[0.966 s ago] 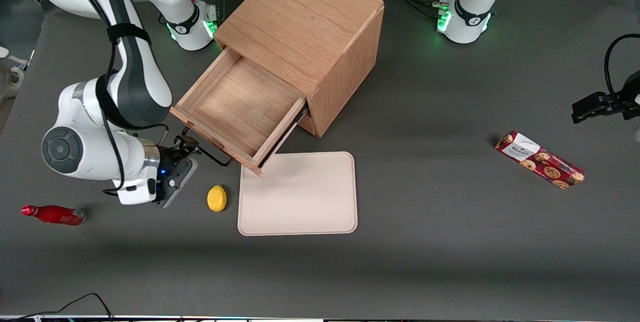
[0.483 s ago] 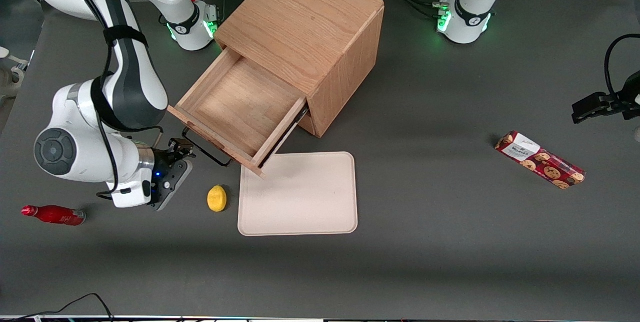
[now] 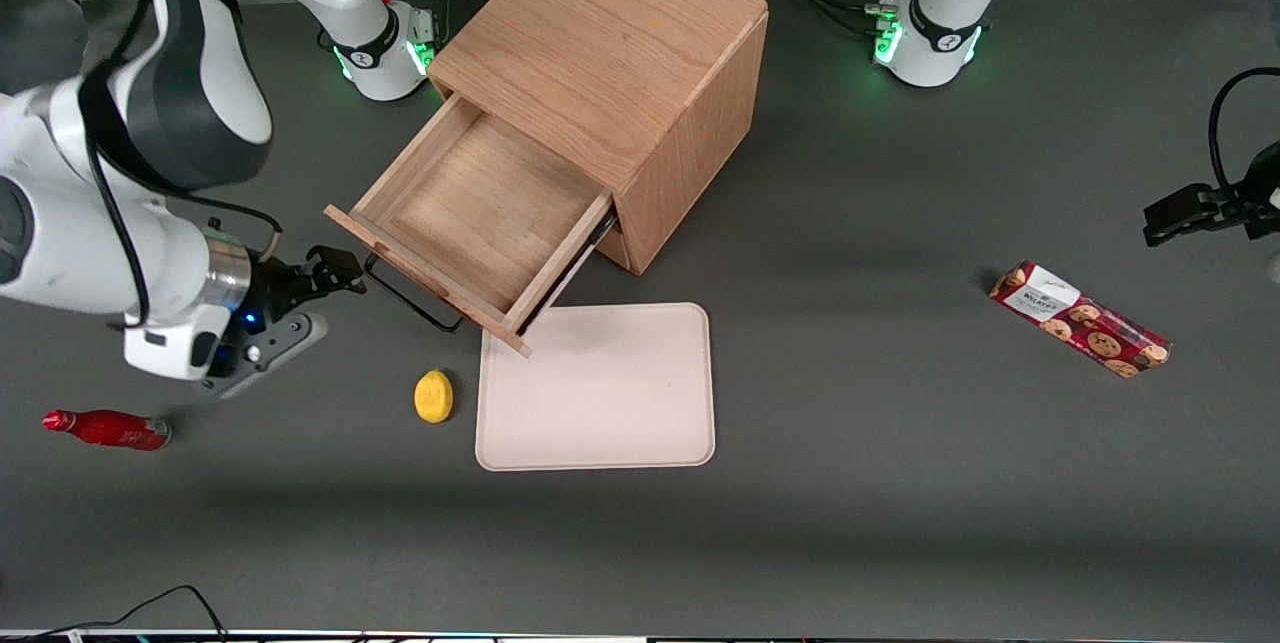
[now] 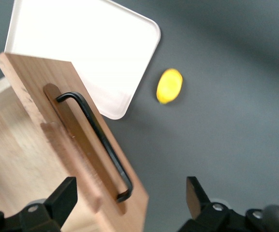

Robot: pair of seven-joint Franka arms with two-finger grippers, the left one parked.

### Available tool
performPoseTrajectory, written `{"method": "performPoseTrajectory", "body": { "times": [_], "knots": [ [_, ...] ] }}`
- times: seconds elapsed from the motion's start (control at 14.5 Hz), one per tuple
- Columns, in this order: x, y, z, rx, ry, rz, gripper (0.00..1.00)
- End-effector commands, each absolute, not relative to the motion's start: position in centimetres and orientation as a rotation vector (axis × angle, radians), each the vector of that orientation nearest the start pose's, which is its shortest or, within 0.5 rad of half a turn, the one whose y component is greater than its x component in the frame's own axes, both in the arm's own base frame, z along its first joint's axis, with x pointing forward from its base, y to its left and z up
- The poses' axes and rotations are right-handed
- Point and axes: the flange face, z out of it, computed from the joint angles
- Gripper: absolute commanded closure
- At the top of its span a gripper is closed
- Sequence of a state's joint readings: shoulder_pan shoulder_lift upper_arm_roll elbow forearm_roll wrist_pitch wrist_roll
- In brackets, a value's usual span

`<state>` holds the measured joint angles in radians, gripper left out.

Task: Open upper drawer

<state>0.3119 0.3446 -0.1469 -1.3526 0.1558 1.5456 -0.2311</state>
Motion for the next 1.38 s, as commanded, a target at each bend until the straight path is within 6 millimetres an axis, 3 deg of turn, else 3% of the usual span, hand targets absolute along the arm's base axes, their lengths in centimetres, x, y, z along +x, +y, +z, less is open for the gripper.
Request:
{"method": "performPoseTrajectory", "body": {
  "times": [0.0,0.07,0.21,0.41,0.48,0.55,0.76,0.83,1.31],
  "knots": [
    [60.2,13.8,53.8,-3.085,-0.287,0.238,0.00],
    [58.9,13.9,54.5,-3.124,-0.201,0.235,0.00],
    [56.5,12.1,55.4,-3.142,-0.125,0.225,0.00],
    [52.6,7.9,55.7,-3.141,-0.025,0.186,0.00],
    [51.9,5.2,55.7,-3.136,0.047,0.194,0.00],
    [51.7,3.9,56.0,-3.134,0.075,0.191,0.00],
    [51.8,-3.1,56.4,-3.111,0.261,0.182,0.00],
    [51.8,-4.1,56.6,-3.131,0.260,0.177,0.00],
    [52.7,-5.9,58.1,-3.157,0.305,0.123,0.00]
  ]
}}
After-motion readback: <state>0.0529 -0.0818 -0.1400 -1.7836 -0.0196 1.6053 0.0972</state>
